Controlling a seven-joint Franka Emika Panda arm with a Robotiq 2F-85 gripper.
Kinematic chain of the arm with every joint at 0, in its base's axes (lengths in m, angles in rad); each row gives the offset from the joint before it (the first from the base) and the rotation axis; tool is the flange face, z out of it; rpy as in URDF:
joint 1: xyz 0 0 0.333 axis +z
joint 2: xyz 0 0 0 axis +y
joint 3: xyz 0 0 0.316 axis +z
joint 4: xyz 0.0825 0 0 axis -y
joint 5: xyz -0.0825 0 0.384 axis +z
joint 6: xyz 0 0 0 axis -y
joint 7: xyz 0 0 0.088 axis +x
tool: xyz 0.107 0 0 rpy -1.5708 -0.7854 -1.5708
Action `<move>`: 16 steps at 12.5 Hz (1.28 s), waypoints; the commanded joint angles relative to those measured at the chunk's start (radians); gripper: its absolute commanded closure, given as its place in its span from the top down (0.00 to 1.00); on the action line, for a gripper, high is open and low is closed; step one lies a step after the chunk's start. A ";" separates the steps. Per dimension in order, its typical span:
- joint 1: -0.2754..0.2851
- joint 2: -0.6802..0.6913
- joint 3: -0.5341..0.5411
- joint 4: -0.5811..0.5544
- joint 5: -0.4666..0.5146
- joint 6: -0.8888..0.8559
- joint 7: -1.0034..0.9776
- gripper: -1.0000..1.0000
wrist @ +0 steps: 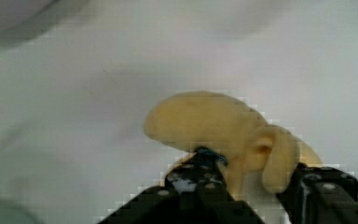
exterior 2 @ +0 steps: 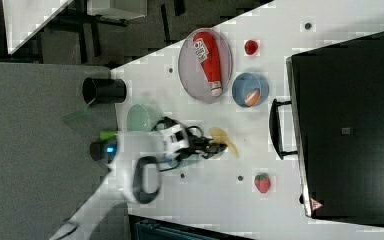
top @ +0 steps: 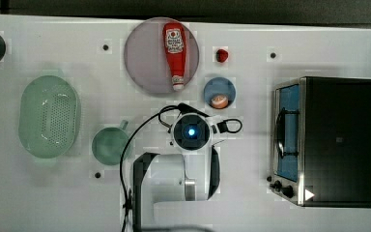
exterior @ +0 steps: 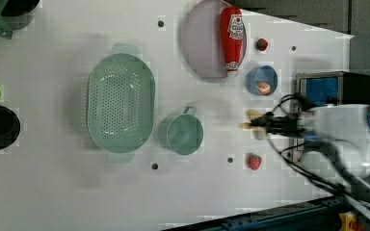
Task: Pick Banana and place it in mug.
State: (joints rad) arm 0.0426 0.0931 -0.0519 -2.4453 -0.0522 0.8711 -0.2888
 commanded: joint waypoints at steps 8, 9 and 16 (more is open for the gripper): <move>0.004 -0.329 0.116 0.262 0.028 -0.615 0.142 0.33; 0.013 -0.330 0.153 0.262 0.038 -0.615 0.196 0.33; 0.037 -0.261 0.432 0.173 0.192 -0.396 0.693 0.33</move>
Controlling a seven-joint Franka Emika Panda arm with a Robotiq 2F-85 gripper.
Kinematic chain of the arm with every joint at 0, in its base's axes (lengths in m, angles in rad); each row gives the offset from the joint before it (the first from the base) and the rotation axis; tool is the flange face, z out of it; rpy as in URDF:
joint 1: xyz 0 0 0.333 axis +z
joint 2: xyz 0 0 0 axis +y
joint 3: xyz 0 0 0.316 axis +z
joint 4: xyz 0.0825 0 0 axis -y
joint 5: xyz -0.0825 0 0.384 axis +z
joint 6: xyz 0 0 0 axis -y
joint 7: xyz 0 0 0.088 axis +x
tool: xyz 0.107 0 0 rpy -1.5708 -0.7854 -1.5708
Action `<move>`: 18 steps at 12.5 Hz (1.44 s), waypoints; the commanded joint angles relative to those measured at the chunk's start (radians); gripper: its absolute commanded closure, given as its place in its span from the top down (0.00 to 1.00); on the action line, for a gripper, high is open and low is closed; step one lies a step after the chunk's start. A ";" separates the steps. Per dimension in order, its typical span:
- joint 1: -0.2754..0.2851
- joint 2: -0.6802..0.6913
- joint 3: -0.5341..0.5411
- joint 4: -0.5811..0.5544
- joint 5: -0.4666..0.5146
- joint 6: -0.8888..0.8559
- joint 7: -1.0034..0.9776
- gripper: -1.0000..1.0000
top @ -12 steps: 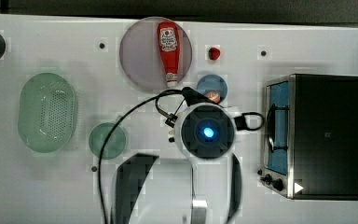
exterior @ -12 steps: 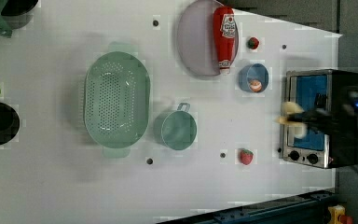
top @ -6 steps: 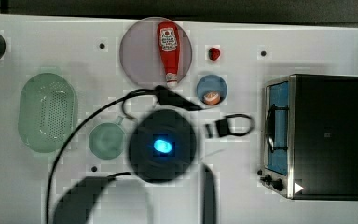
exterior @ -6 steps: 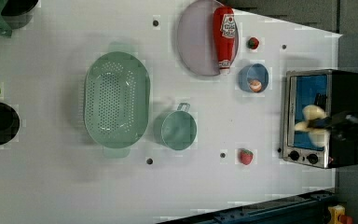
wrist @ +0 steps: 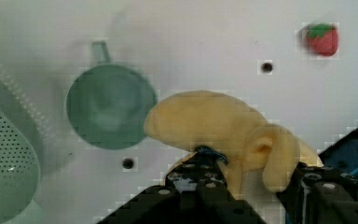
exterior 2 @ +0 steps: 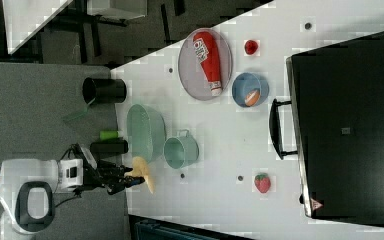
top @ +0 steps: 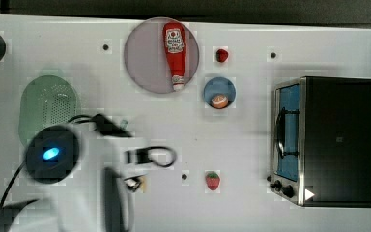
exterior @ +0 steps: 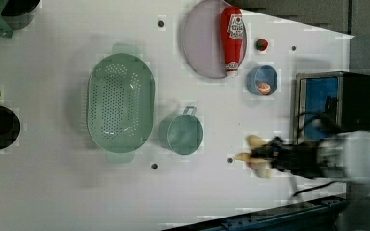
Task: Pick Banana and place it in mug.
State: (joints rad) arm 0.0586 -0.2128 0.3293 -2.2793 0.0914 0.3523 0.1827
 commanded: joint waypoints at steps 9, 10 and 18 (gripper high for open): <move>0.020 0.382 0.078 -0.082 0.032 0.586 0.315 0.61; 0.021 0.403 0.079 -0.086 0.032 0.616 0.315 0.71; -0.001 0.271 0.018 -0.049 0.033 0.579 0.296 1.00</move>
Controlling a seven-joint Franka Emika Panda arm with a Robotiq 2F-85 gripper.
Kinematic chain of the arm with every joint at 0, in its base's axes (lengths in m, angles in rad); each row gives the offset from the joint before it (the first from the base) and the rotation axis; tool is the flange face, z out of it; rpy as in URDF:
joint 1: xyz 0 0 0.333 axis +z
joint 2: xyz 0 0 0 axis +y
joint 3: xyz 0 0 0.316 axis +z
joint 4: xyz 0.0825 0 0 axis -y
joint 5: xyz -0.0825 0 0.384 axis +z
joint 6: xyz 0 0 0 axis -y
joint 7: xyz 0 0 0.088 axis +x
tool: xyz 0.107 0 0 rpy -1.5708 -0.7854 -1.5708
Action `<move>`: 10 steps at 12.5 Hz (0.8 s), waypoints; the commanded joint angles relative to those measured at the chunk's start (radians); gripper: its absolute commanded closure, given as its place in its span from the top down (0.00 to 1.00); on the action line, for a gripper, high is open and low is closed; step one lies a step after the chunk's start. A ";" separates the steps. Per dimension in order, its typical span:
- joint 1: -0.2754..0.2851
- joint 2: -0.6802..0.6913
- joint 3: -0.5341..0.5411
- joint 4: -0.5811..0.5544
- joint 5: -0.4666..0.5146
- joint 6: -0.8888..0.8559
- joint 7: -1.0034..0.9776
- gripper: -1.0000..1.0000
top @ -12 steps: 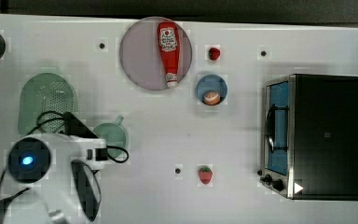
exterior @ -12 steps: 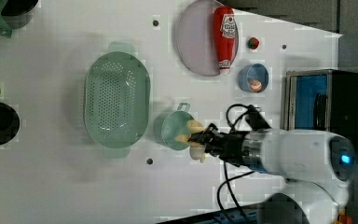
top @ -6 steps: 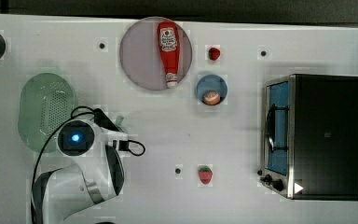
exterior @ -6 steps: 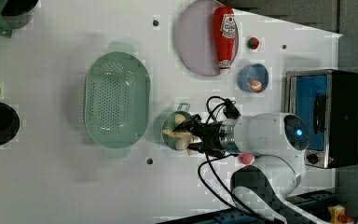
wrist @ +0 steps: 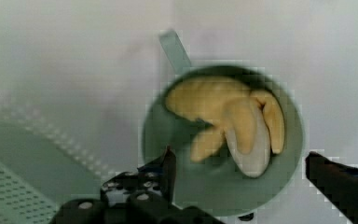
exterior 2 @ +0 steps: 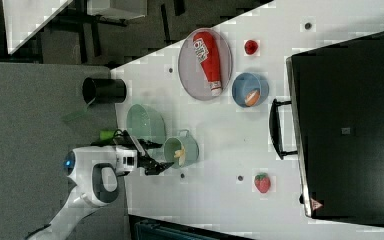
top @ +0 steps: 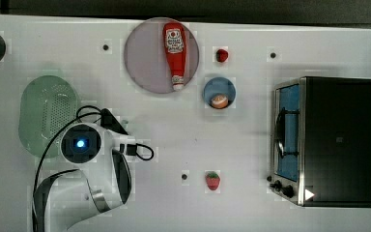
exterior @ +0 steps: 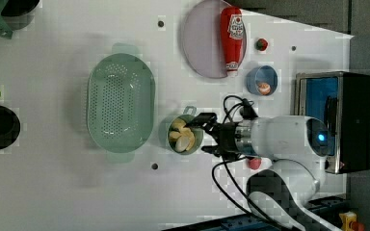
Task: Pick Banana and place it in mug.
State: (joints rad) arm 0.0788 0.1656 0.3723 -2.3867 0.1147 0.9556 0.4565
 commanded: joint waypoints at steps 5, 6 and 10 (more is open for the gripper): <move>-0.051 -0.310 -0.206 0.239 0.009 -0.434 -0.087 1.00; -0.056 -0.324 -0.250 0.301 0.006 -0.528 -0.115 1.00; -0.066 -0.336 -0.413 0.538 -0.074 -0.833 -0.264 1.00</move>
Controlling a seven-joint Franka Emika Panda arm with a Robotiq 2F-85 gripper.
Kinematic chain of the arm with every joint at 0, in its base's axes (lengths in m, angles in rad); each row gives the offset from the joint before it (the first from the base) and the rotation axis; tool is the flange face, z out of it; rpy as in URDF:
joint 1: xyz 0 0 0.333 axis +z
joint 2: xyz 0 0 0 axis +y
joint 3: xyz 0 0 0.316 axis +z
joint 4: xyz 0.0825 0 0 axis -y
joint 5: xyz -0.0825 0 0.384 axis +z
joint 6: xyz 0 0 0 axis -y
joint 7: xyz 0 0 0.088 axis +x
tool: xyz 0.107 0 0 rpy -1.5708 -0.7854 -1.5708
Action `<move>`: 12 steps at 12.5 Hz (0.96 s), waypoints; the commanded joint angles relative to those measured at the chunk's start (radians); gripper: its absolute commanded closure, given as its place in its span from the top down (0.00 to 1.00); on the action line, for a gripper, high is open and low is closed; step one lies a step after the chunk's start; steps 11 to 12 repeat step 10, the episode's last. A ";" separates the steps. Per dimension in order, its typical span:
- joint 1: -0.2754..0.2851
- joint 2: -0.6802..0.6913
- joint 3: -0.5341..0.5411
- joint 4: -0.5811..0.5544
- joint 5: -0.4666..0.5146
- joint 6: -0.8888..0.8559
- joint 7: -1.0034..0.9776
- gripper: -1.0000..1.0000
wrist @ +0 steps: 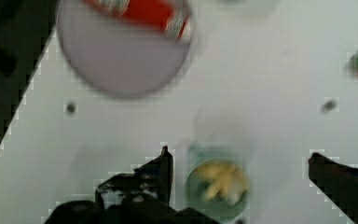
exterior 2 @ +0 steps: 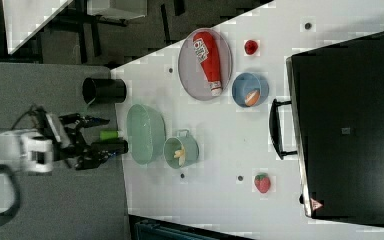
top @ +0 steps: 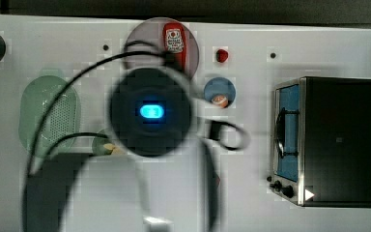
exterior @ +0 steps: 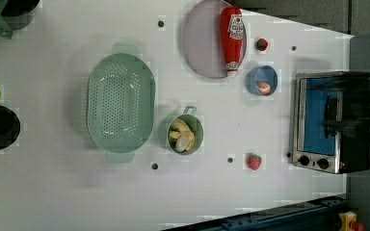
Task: Pick Banana and place it in mug.
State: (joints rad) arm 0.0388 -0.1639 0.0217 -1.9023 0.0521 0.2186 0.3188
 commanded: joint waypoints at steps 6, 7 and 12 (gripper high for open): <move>-0.024 -0.004 -0.085 0.115 -0.099 -0.182 -0.162 1.00; -0.024 -0.004 -0.085 0.115 -0.099 -0.182 -0.162 1.00; -0.024 -0.004 -0.087 0.114 -0.099 -0.182 -0.162 1.00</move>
